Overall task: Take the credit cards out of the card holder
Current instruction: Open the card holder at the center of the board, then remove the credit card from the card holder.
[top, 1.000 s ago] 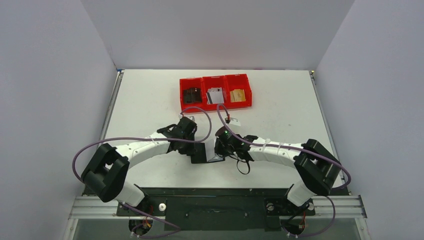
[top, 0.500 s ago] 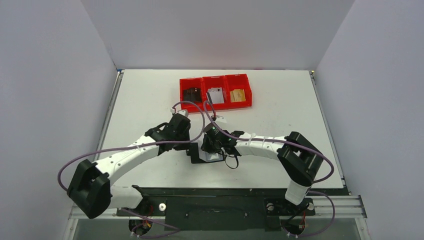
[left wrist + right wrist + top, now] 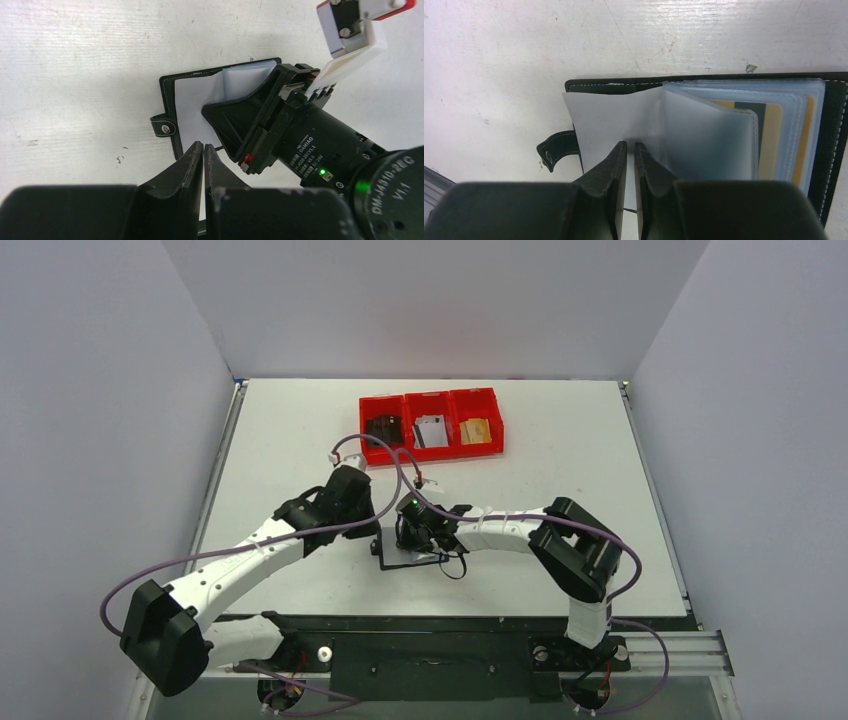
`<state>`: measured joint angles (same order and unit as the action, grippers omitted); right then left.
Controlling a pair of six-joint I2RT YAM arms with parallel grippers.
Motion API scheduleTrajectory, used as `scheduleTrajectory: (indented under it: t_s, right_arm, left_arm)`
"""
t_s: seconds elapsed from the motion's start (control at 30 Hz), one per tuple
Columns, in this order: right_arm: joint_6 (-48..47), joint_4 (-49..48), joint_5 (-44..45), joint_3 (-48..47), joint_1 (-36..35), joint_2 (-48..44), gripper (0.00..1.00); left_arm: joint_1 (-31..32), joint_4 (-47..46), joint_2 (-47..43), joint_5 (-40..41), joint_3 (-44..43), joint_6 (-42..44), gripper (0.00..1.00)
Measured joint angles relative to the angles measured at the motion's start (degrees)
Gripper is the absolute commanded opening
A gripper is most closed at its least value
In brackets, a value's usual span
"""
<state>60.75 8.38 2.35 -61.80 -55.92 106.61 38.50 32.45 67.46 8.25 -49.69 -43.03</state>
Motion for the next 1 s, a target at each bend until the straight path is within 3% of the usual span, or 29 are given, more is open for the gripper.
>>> scheduleTrajectory:
  t_s: [0.57, 0.77, 1.0]
  right_arm:
    - [0.2, 1.5, 3.2, 1.2, 0.0, -7.9, 0.09]
    - [0.2, 2.0, 4.6, 3.9, 0.4, -11.3, 0.11]
    - [-0.8, 2.9, 6.3, 7.9, 4.0, -17.0, 0.33]
  left_arm:
    - [-1.2, -8.8, 12.9, -5.3, 2.3, -1.9, 0.02]
    - [-1.4, -9.7, 13.6, -5.8, 3.5, -2.2, 0.02]
    - [-1.5, -10.4, 13.7, -5.8, 4.1, -2.2, 0.01]
